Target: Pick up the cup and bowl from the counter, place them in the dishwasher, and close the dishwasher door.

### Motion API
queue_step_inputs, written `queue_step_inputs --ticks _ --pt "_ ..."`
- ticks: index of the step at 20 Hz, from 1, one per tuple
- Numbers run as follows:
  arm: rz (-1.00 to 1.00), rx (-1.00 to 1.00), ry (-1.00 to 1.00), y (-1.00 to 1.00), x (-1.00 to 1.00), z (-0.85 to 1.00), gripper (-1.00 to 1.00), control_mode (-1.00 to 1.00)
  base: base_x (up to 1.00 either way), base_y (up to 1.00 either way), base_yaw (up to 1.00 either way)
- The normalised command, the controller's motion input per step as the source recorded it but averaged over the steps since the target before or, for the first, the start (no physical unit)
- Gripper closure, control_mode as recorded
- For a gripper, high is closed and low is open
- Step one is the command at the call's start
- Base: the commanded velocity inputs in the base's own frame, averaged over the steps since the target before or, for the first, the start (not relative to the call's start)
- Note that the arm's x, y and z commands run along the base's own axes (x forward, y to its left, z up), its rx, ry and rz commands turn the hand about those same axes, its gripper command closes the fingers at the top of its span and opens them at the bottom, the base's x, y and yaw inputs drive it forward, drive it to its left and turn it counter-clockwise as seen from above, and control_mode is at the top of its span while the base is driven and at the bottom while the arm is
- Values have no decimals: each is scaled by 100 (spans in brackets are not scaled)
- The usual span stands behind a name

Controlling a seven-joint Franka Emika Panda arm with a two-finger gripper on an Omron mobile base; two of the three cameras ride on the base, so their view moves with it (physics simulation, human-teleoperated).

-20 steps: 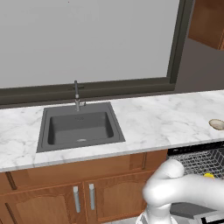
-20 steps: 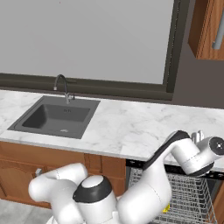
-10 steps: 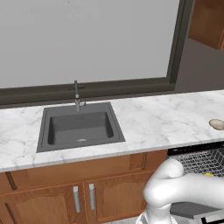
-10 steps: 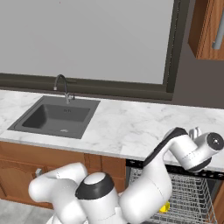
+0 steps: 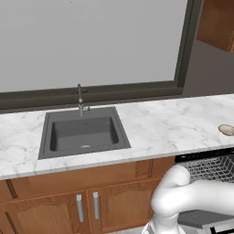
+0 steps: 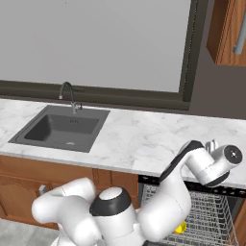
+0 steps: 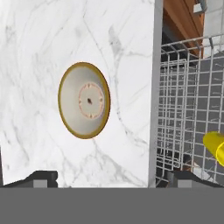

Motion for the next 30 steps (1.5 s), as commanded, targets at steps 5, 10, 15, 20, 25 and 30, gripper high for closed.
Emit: queue_step_inputs --ticks 5,10,15,20,25,30 --pt "0 0 0 0 20 -24 -100 -100 0 0 0" --pt "0 0 0 0 23 -5 -100 -100 0 0 0" --pt "0 0 0 -4 17 -7 -100 -100 0 0 0" --pt "0 0 0 -24 19 -15 -100 -100 0 0 0" --pt "0 0 0 -30 28 -18 -100 -100 0 0 0" --pt "0 0 0 -35 36 -18 -100 -100 0 0 0"
